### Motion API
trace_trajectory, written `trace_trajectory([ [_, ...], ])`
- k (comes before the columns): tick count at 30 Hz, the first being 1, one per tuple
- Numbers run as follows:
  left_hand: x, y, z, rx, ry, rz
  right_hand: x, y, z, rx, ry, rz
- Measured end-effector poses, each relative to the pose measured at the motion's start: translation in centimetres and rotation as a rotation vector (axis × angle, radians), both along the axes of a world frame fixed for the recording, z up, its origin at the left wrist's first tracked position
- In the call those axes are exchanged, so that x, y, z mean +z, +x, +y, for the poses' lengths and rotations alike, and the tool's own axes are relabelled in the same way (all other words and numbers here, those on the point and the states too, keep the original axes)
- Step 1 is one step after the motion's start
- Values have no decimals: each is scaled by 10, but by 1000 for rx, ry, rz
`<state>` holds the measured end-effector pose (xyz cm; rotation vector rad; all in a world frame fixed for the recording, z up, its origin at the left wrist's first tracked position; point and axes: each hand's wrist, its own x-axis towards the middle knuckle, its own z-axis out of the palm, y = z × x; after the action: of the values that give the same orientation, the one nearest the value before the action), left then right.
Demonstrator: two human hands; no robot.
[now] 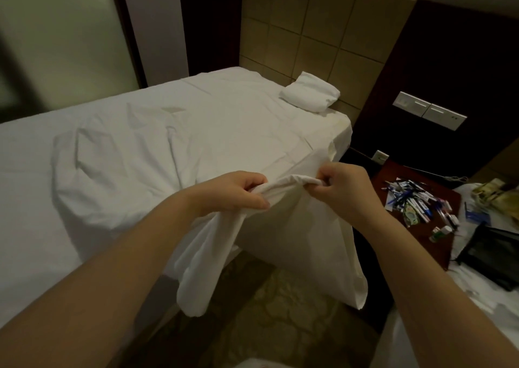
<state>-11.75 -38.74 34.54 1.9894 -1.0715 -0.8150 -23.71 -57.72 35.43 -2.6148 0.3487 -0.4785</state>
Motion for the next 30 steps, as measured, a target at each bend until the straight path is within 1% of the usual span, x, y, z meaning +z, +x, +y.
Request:
trace_trajectory([
  [3, 0, 2, 6, 96, 27, -129, -5, 1, 0, -67, -19, -19],
  [5, 1, 3, 11, 117, 40, -163, -11, -1, 1, -88, -6, -26],
  [7, 6, 4, 13, 102, 103, -203, -13, -3, 1, -115, 16, -48],
  [11, 16, 7, 17, 94, 207, -224, -8, -4, 4, -159, 77, -102],
  [14, 14, 11, 13, 144, 239, -272, -12, -6, 3, -195, 95, -125],
  [17, 4, 11, 11, 260, 230, -346, -22, -10, 0, -211, 79, -116],
  [20, -5, 11, 13, 355, 205, -355, -28, -10, -3, -194, 81, -104],
  [25, -3, 12, 18, 337, 230, -437, -22, 3, -7, -109, 110, -113],
  [28, -3, 10, 23, 298, 164, -414, -20, 10, -19, -90, 145, -105],
  [30, -2, 11, 27, 311, 120, -441, -22, 13, -32, -99, 153, -90],
])
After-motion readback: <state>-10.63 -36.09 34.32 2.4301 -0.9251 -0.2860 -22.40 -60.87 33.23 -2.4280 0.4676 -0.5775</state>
